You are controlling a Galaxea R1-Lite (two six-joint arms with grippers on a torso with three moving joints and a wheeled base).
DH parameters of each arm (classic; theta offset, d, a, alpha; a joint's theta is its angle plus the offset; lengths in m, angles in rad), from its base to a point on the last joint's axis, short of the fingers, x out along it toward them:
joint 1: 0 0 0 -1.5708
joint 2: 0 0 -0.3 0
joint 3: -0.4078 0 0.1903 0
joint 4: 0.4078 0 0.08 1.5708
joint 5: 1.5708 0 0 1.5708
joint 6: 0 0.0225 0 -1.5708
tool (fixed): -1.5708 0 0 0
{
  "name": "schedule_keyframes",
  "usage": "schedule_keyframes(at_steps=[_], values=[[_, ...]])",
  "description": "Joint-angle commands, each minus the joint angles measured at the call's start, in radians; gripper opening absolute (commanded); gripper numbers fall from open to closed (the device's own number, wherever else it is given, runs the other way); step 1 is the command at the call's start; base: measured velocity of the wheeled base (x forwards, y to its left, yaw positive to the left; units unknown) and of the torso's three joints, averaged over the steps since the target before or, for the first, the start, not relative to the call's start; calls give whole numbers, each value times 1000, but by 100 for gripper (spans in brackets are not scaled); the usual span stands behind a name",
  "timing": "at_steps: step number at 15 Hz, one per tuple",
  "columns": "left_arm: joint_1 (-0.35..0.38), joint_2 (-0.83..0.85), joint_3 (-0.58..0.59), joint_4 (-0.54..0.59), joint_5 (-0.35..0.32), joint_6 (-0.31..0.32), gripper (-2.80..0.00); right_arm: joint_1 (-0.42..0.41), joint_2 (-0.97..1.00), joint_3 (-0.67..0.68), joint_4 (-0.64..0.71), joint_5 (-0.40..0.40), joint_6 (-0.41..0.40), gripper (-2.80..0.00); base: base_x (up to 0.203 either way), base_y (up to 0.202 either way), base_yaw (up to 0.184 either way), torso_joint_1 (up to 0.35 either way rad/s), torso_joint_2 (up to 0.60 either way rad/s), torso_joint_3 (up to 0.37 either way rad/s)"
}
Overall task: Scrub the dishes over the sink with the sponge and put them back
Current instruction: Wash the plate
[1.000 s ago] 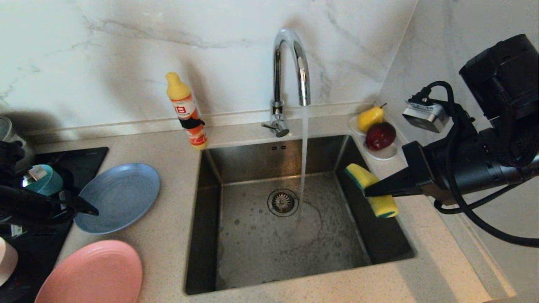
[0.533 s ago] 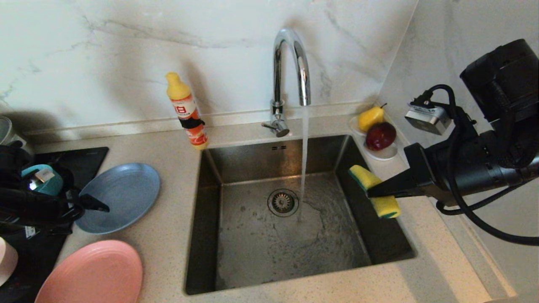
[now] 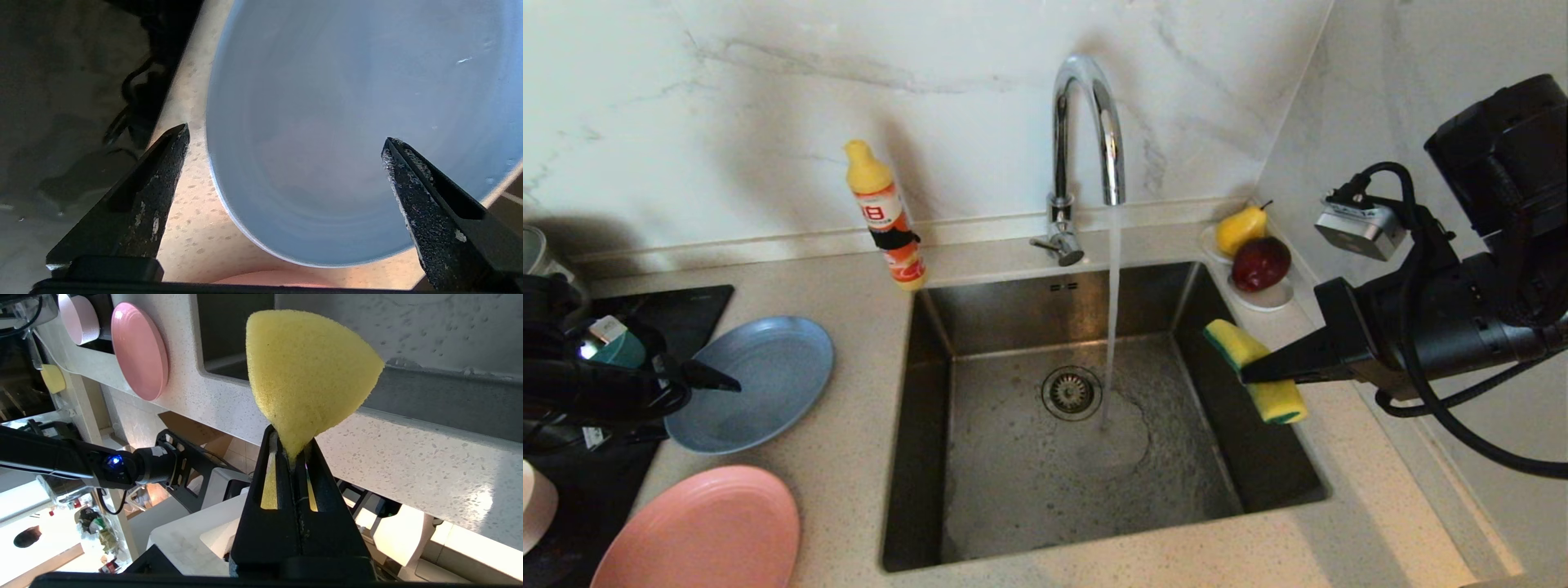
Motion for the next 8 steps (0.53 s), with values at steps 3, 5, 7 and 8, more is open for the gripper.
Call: schedule_keyframes(at_steps=[3,5,7,8], values=[[5,-8,-2,-7,-60,-7,0,-3,0,1,3,3,0,-280,0,0,0,0,0,0],[5,-5,12,-33,-76,-9,0,-5,-2,1,5,2,-1,-280,0,0,0,0,0,0],[5,-9,20,-37,-78,-8,0,-15,-10,2,7,3,-1,-280,0,0,0,0,0,0],[5,-10,20,-37,-78,-8,0,-18,-17,2,9,3,-2,-280,0,0,0,0,0,0]])
